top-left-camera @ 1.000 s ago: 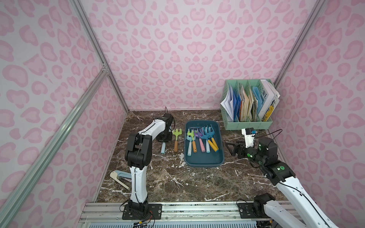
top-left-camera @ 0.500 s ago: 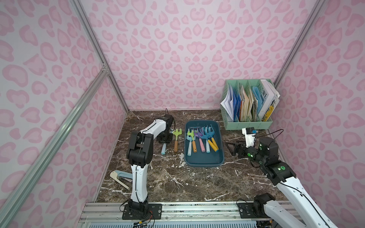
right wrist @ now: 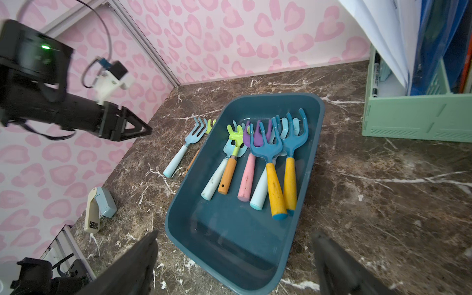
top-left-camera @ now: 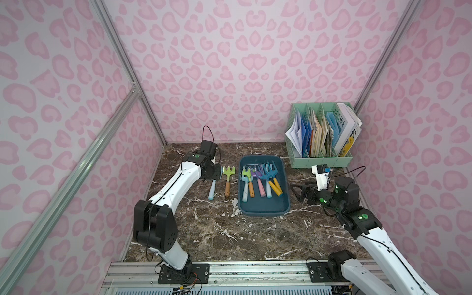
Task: Take the hand rake out of the storage box
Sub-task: Place the rake at the center of the board, then pick up the rake from the storage box.
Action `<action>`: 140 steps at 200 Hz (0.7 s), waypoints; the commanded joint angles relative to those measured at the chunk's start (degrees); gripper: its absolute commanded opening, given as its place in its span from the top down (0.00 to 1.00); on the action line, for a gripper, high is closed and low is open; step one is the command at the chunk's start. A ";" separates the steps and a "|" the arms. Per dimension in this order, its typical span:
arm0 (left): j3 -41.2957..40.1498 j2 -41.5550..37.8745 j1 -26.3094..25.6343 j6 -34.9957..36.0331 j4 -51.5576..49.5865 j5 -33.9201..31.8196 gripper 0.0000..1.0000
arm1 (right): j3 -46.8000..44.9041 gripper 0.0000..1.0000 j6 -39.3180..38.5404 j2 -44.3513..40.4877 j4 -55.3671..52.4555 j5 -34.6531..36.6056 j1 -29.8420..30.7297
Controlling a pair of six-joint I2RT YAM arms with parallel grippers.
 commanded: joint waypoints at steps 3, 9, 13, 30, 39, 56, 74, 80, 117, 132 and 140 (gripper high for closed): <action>-5.29 -8.60 -2.97 -1.05 2.27 3.93 0.40 | 0.33 0.03 -2.65 2.10 0.93 0.08 0.08; -6.71 -11.06 -3.88 -0.86 2.28 3.95 0.40 | 0.62 0.03 -3.14 2.92 0.71 0.48 0.09; -7.60 -12.71 -4.49 -0.96 2.21 3.65 0.40 | 0.82 0.03 -3.38 3.46 0.64 0.70 0.07; -10.95 -19.40 -6.30 -2.45 1.86 2.03 0.40 | 1.30 0.03 -4.07 5.55 0.90 1.03 0.13; -12.66 -22.79 -6.44 -3.36 1.78 2.86 0.40 | 1.29 0.03 -4.07 6.39 1.62 0.86 0.06; -15.25 -28.47 -6.44 -3.73 0.34 3.39 0.40 | 1.48 0.03 -4.04 7.96 3.01 0.90 0.04; -17.27 -33.04 -6.45 -3.52 -1.93 2.59 0.40 | 2.17 0.04 -5.03 10.56 3.64 2.18 0.03; -17.92 -34.33 -6.44 -3.69 -2.65 2.21 0.40 | 2.69 0.10 -5.47 11.86 3.50 2.62 0.08; -22.93 -40.37 -6.44 -2.18 -2.50 1.62 0.40 | 7.11 0.30 -9.21 21.74 3.11 1.89 0.29; -23.73 -41.61 -6.44 -1.91 -1.74 2.55 0.39 | 9.95 0.29 -10.82 26.21 1.63 1.49 0.34; -23.79 -41.98 -6.44 -2.00 -1.44 2.81 0.38 | 11.83 0.27 -11.72 28.87 0.75 1.10 0.57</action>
